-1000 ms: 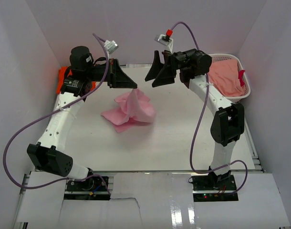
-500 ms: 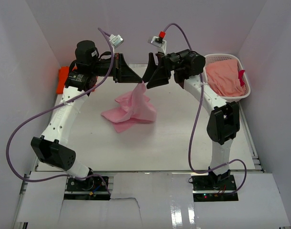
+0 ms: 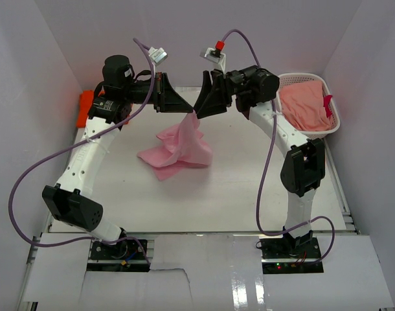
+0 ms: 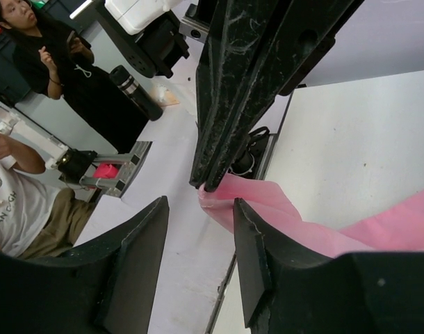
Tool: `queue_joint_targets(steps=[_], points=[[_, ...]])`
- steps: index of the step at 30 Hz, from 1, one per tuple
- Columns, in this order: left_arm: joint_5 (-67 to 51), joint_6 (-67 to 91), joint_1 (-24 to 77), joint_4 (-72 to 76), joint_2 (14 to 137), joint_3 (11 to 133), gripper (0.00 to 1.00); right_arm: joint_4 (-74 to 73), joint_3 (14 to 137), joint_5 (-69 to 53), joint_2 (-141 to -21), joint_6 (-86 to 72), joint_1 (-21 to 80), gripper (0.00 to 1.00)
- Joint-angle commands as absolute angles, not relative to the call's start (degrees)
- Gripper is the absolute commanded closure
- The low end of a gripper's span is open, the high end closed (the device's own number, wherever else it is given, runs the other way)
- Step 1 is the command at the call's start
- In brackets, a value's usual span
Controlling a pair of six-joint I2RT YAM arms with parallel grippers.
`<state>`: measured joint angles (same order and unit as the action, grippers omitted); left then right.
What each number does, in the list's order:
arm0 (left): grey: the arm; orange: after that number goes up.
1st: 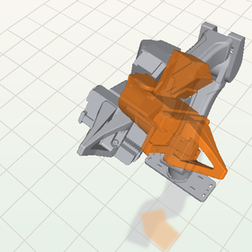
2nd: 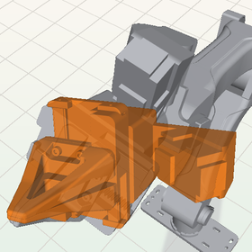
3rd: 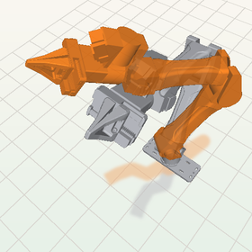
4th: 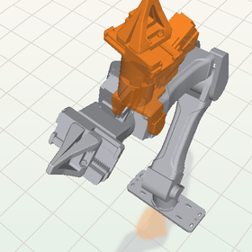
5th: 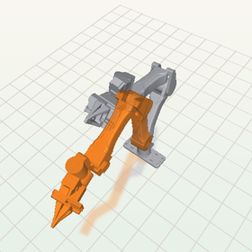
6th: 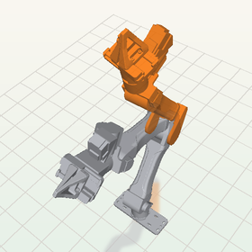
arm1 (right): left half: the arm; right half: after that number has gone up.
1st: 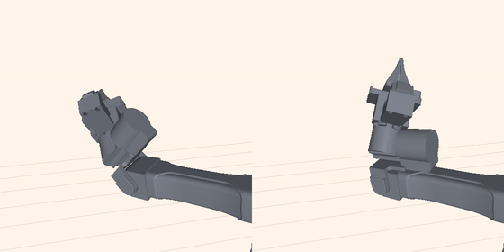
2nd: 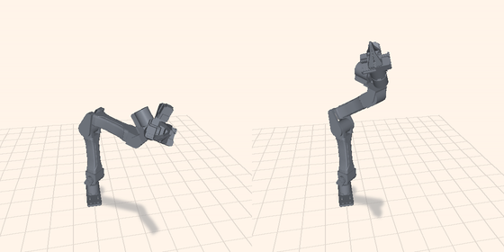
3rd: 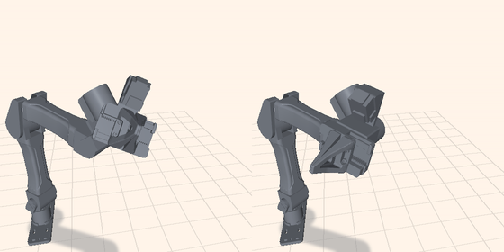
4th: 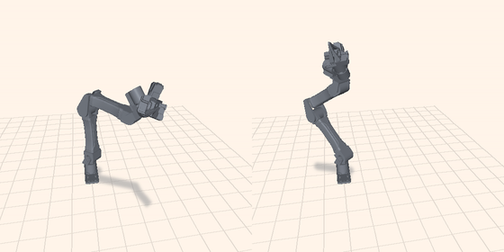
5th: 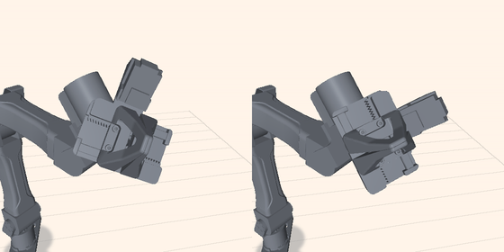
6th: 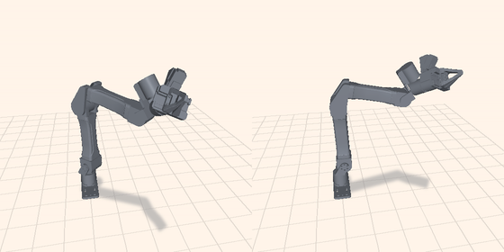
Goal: Fold and stack the t-shirts
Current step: Flatten out the tshirt
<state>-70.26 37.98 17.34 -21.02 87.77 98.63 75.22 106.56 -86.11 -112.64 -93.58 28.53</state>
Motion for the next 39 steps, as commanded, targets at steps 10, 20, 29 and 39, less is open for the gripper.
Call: queue_joint_targets(steps=[10,20,29,39], points=[[-69.79,37.18,17.84,-21.44,88.24,100.2,1.0,107.93,110.48,-92.64,-112.85,-95.36,30.59,0.61],[-69.08,36.91,17.84,-21.36,88.07,100.02,1.0,107.93,110.13,-93.34,-112.94,-95.97,31.38,0.88],[-68.29,36.74,17.84,-21.36,87.54,100.28,0.86,107.93,108.98,-93.6,-112.68,-95.8,31.38,0.92],[-60.67,34.9,17.49,-20.74,83.51,99.32,0.53,107.67,118.81,-94.57,-116.89,-101.49,31.11,0.92]])
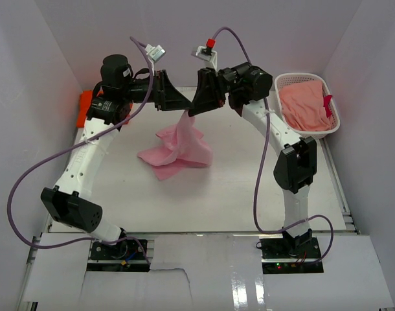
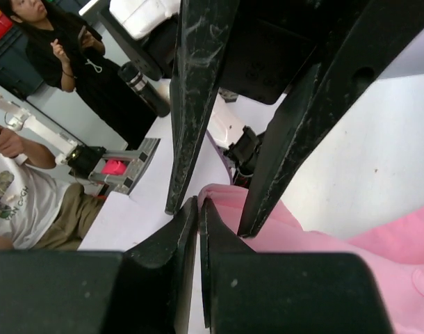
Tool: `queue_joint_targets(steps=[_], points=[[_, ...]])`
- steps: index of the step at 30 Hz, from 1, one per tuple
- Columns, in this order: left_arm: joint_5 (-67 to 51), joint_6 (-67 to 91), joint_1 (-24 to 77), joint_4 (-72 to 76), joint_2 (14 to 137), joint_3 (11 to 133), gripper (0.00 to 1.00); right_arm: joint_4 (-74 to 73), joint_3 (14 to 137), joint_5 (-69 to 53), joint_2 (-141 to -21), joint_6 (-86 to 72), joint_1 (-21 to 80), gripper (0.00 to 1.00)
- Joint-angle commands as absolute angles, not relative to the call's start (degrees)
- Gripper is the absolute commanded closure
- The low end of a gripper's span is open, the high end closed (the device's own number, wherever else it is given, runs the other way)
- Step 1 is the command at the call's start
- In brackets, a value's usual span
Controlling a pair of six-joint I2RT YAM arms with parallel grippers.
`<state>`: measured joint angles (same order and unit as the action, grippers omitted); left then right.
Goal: Fold and stack the t-shirts
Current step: Flatten out the tshirt
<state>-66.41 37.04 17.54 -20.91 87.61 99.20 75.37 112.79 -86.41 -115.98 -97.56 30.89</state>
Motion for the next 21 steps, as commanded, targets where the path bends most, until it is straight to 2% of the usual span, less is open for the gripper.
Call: queue_joint_targets(steps=[1,5,9,12,13,15,16,18,19,21], points=[[-59.43,34.02,17.32,-20.74,82.63,98.62,0.53,107.14,123.09,-94.57,-118.46,-102.3,30.77,0.92],[-50.65,30.68,16.61,-20.31,77.01,91.17,0.5,99.43,128.58,-92.99,-119.71,-99.51,29.27,0.92],[-39.14,27.78,16.26,-18.72,69.89,83.77,0.45,84.35,123.76,-89.22,-115.16,-89.15,25.85,0.92],[-36.57,26.81,16.08,-17.84,68.38,80.26,0.45,72.81,120.85,-86.76,-112.25,-75.79,23.74,0.92],[-35.34,26.55,16.17,-17.75,68.12,79.72,0.45,62.33,120.94,-85.01,-111.71,-68.37,22.69,0.92],[-33.67,25.93,16.0,-17.58,67.94,77.71,0.45,51.99,121.99,-82.89,-110.49,-61.03,21.54,0.92],[-31.92,25.58,16.0,-17.23,67.33,76.74,0.44,38.98,122.69,-80.88,-110.13,-56.56,20.75,0.92],[-29.63,24.7,16.08,-14.69,66.27,72.36,0.43,21.63,126.62,-77.1,-108.82,-37.86,20.22,0.92],[-26.83,24.44,16.08,-13.63,64.62,70.59,0.41,6.83,127.96,-71.25,-108.55,-31.62,19.87,0.92],[-24.27,23.3,16.08,-10.12,63.11,66.99,0.38,4.31,127.28,-67.87,-107.76,-27.08,18.82,0.92]])
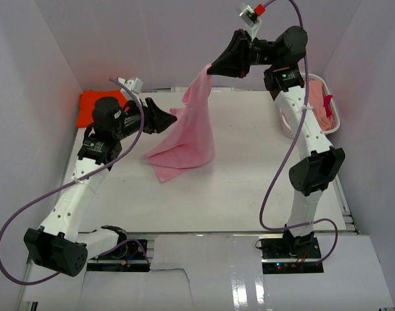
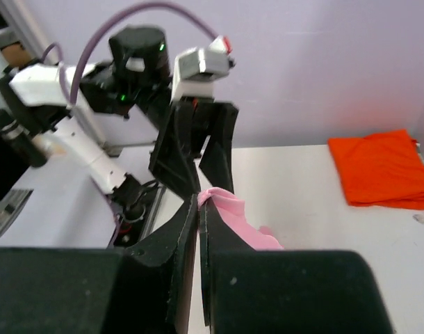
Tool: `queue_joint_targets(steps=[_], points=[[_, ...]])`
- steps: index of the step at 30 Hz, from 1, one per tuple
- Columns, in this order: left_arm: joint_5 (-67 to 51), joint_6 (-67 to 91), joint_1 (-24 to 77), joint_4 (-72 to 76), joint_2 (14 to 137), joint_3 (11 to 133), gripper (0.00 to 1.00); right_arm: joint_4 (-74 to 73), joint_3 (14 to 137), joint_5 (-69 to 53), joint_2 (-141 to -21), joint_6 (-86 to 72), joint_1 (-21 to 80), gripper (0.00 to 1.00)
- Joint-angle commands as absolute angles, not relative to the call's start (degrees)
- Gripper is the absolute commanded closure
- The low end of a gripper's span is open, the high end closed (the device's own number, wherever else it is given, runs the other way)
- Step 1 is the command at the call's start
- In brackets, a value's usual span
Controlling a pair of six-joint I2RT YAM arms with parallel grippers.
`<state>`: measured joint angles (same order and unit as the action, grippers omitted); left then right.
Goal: Fold and stack the t-shirts
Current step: Flatten out the tshirt
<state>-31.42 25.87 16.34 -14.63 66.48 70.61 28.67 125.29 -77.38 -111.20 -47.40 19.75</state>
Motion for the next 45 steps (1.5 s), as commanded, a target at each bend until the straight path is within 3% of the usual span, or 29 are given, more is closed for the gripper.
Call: queue_joint_targets(steps=[1,9,14,23,26,30,32,41,45], points=[[-23.04,22.94,16.08,-8.8,62.24,62.97,0.37,4.31,126.83,-67.24,-107.58,-27.42,18.46,0.92],[-9.86,26.62,16.08,10.44,55.99,42.91,0.27,-2.88,121.65,-60.48,-102.49,-21.28,16.88,0.92],[-8.17,19.54,16.08,21.96,61.08,38.4,0.18,-4.92,119.09,-61.0,-99.05,-19.69,16.17,0.92],[-28.26,2.13,16.08,27.08,75.11,43.94,0.08,-8.35,118.65,-61.35,-97.29,-20.13,12.66,0.92],[-27.61,-3.24,16.0,24.26,80.4,47.02,0.22,-8.26,117.95,-61.08,-97.29,-20.04,12.04,0.92],[-27.68,-8.42,15.47,26.19,83.57,46.23,0.23,-8.35,116.37,-62.4,-96.95,-18.9,11.52,0.92],[-29.26,-9.92,14.86,26.37,84.28,46.23,0.28,-8.35,114.79,-62.31,-96.59,-18.55,11.08,0.92],[-45.68,-11.17,11.0,27.07,88.86,46.14,0.21,-8.61,114.43,-64.07,-97.21,-18.11,9.93,0.92],[-58.83,-12.2,6.61,26.02,89.65,46.15,0.21,-9.14,116.18,-65.03,-98.17,-18.45,9.58,0.92]])
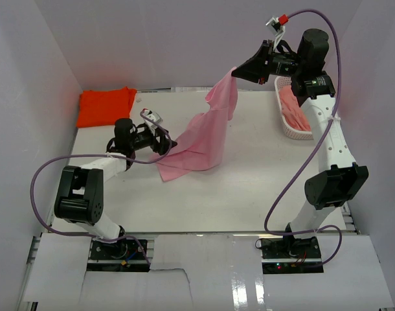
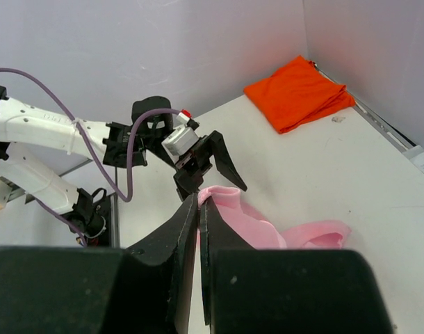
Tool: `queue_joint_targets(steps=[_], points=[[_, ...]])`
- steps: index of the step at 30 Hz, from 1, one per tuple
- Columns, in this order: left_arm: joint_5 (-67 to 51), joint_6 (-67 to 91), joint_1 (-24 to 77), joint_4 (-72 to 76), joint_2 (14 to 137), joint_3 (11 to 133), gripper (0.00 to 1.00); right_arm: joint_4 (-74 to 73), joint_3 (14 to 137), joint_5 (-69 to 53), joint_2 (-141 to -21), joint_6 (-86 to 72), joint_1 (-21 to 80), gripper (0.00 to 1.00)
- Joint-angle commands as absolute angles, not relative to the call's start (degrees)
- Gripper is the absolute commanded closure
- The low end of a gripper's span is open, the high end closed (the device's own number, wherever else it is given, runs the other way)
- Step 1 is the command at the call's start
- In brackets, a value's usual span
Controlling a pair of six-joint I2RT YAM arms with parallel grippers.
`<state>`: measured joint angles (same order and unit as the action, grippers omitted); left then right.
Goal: Fold and stack the t-shirts
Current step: Flatten out the tshirt
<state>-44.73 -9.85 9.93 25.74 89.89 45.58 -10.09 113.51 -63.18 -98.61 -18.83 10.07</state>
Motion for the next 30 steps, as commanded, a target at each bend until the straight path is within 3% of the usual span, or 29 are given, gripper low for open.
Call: queue_joint_targets(steps=[1,3,9,13,16,25,30], points=[[-60.89,-12.22,6.07,26.02,89.65,46.14,0.22,-9.23,116.19,-65.04,-98.35,-18.46,9.58,0.92],[-61.87,-16.07,5.8,25.84,89.3,44.66,0.23,-9.32,117.07,-65.48,-98.7,-18.9,9.58,0.92],[-49.93,-19.33,5.36,25.58,88.24,41.75,0.25,-9.49,117.86,-65.65,-98.88,-18.9,9.58,0.92],[-50.1,-19.34,5.36,23.73,89.38,41.14,0.26,-10.55,119.26,-66.27,-99.93,-18.81,9.41,0.92],[-50.8,-22.66,5.27,23.64,89.91,39.64,0.35,-10.55,119.01,-66.44,-100.19,-18.81,9.23,0.92],[-46.66,-22.77,4.84,21.97,92.02,39.29,0.45,-10.55,120.85,-67.5,-101.51,-19.51,8.0,0.92],[-47.72,-23.2,4.92,21.88,90.79,38.06,0.47,-10.46,123.39,-67.94,-102.48,-20.39,7.03,0.92]])
